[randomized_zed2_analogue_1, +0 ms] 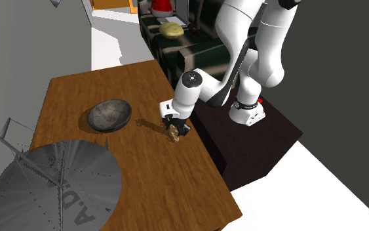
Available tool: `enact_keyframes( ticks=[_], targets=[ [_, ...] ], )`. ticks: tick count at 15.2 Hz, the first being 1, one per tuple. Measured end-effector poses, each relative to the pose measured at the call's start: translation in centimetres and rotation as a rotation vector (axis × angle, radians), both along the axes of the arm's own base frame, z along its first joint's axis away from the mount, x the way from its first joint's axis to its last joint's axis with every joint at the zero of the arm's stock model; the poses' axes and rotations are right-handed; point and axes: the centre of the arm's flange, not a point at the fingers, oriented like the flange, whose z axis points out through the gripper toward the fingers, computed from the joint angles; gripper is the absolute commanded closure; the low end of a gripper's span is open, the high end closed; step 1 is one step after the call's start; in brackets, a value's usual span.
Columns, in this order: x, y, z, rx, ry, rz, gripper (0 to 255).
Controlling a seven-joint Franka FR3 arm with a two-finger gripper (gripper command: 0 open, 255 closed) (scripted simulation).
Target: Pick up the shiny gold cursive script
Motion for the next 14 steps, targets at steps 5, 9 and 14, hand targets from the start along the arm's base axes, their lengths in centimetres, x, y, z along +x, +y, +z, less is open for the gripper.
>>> enact_keyframes(
  ticks=[5,9,14],
  targets=[
    [0.0,0.0,0.0,0.0,0.0,0.0,255],
    [0.0,0.0,0.2,0.0,0.0,0.0,255],
    [0.1,0.1,2.6,0.0,-0.001,0.0,255]
  ],
)
